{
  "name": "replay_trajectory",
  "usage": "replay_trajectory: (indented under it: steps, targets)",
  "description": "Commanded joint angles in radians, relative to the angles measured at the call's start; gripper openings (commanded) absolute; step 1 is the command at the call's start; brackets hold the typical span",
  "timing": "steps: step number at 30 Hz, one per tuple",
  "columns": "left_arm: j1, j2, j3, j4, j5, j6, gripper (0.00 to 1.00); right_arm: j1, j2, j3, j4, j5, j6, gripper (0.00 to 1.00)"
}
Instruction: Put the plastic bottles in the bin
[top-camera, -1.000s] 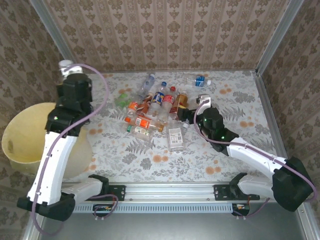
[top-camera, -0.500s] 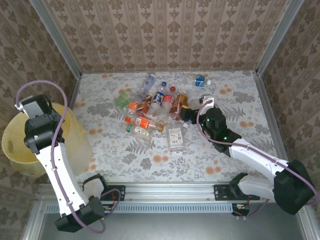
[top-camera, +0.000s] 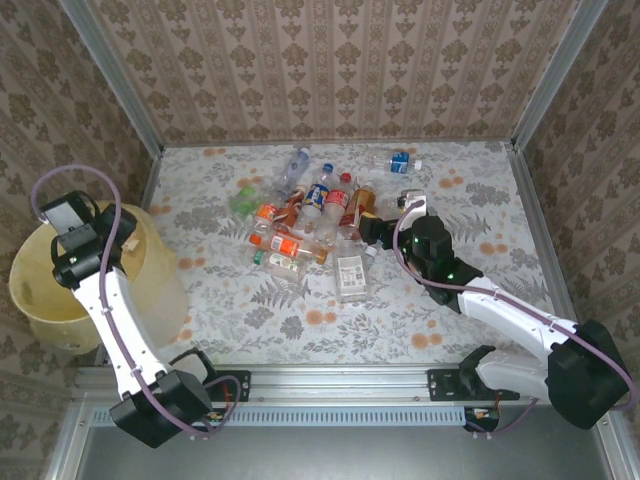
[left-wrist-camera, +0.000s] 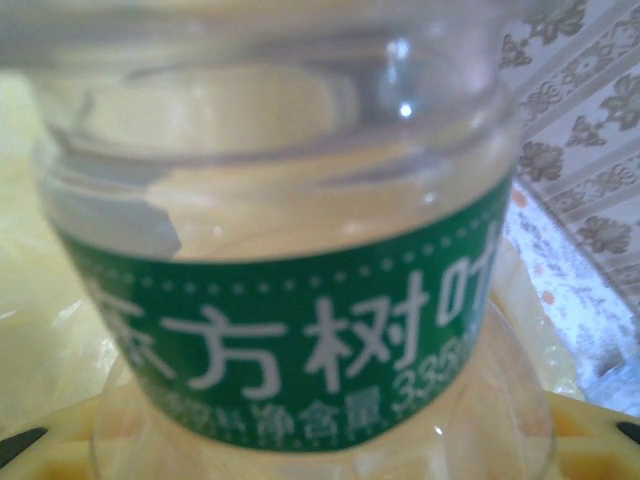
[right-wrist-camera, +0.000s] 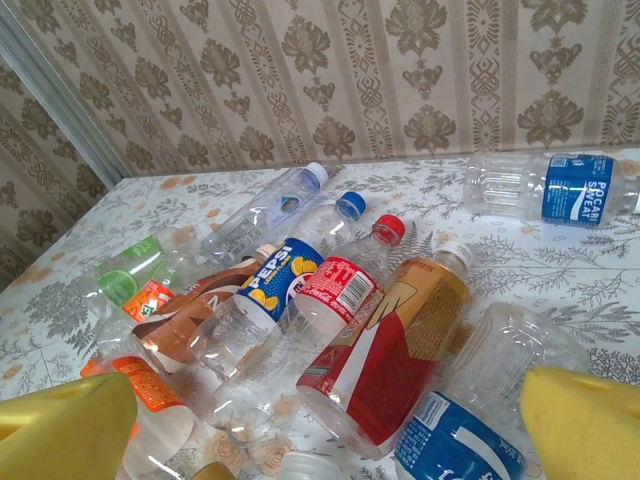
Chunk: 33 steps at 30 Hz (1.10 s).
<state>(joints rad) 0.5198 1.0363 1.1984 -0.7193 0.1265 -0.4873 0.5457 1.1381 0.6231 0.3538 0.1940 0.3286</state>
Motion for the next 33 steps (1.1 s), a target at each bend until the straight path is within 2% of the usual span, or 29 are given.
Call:
replay_trajectory:
  steps: [1, 5, 12, 19, 25, 30, 31, 33]
  targets:
    - [0.005, 0.017, -0.011, 0.107, 0.082, -0.065, 0.52, -0.004, -0.008, -0.011, -0.024, -0.018, 0.018, 1.00]
    - [0.004, 0.044, -0.005, 0.139, 0.108, -0.079, 0.56, -0.004, -0.006, -0.014, -0.027, -0.019, 0.021, 1.00]
    - [-0.008, 0.038, -0.004, 0.100, 0.083, -0.068, 0.78, -0.004, -0.011, -0.027, -0.035, -0.015, 0.032, 1.00]
    - [-0.009, 0.015, -0.036, 0.086, 0.053, -0.062, 0.80, -0.004, -0.024, -0.040, -0.120, -0.029, 0.038, 1.00]
    - [-0.009, 0.007, -0.030, 0.053, 0.014, -0.052, 0.90, 0.003, -0.035, -0.062, -0.216, -0.107, 0.103, 1.00]
    - [-0.010, -0.019, -0.010, 0.018, 0.005, -0.042, 0.94, 0.051, -0.015, -0.066, -0.289, -0.144, 0.182, 1.00]
    - [-0.012, -0.027, -0.007, 0.011, 0.002, -0.040, 0.98, 0.064, -0.006, -0.063, -0.296, -0.148, 0.194, 1.00]
    - [-0.014, -0.049, 0.003, -0.003, 0.005, -0.039, 1.00, 0.103, 0.029, -0.047, -0.327, -0.149, 0.222, 1.00]
